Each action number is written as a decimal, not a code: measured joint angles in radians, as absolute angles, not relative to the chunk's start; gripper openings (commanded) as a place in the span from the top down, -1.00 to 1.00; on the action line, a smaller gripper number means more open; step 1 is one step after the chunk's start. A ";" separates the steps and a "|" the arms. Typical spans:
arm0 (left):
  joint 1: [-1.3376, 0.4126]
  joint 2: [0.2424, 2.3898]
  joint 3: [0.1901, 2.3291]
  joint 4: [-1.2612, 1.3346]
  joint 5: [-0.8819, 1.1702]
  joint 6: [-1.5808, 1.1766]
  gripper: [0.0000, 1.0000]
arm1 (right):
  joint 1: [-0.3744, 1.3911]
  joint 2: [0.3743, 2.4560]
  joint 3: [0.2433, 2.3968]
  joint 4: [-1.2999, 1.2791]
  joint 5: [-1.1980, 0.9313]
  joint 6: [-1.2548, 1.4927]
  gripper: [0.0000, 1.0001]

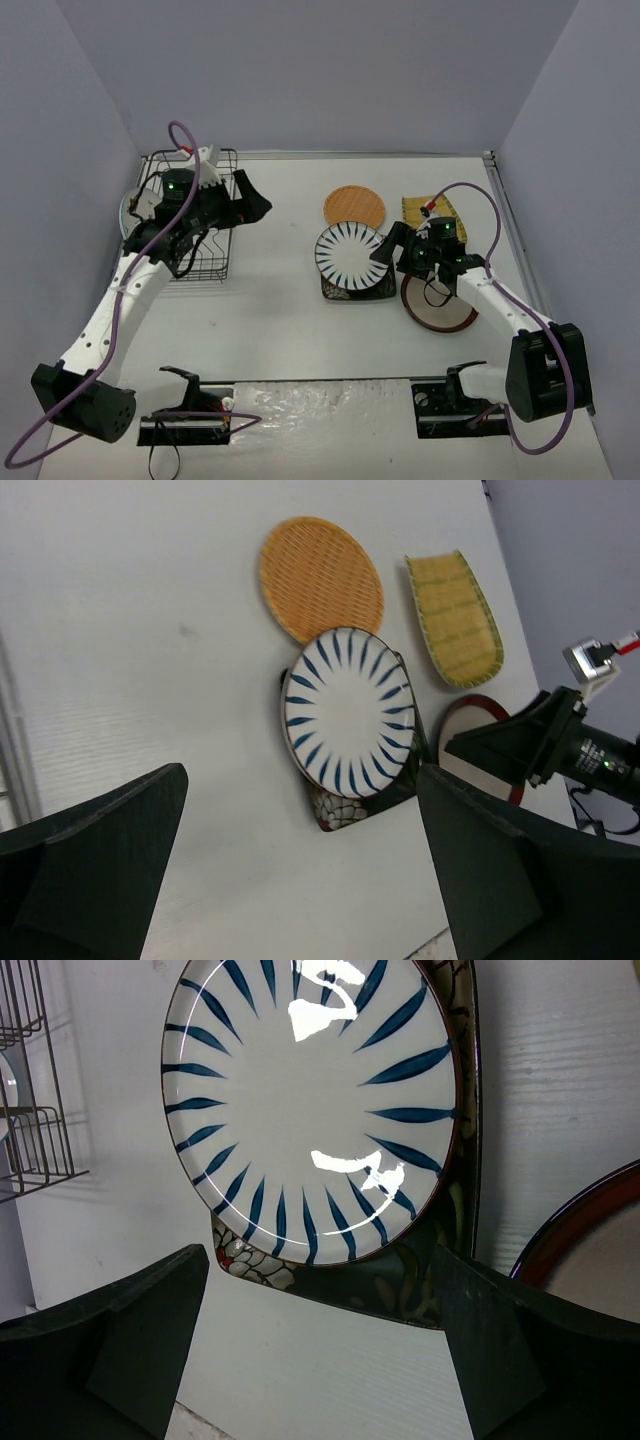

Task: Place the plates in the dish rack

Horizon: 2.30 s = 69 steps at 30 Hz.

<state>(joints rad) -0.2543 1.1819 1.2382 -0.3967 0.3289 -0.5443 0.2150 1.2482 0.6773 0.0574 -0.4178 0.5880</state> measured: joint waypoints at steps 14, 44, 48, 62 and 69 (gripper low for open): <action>-0.459 1.538 1.228 -0.233 0.351 -0.575 -0.94 | 0.299 1.280 0.612 0.170 -0.351 0.679 -0.74; -0.459 1.724 1.213 -0.164 0.342 -0.505 -0.94 | 0.369 1.553 0.689 0.343 -0.197 0.725 -0.72; -0.459 1.763 1.213 -0.143 0.352 -0.509 -0.94 | 0.368 1.595 0.708 0.394 -0.225 0.694 -0.70; -0.459 1.851 1.213 -0.064 0.433 -0.606 -0.66 | 0.368 1.650 0.722 0.484 -0.338 0.654 -0.67; -0.459 1.854 1.192 0.005 0.464 -0.663 -0.43 | 0.368 1.654 0.722 0.490 -0.357 0.649 -0.67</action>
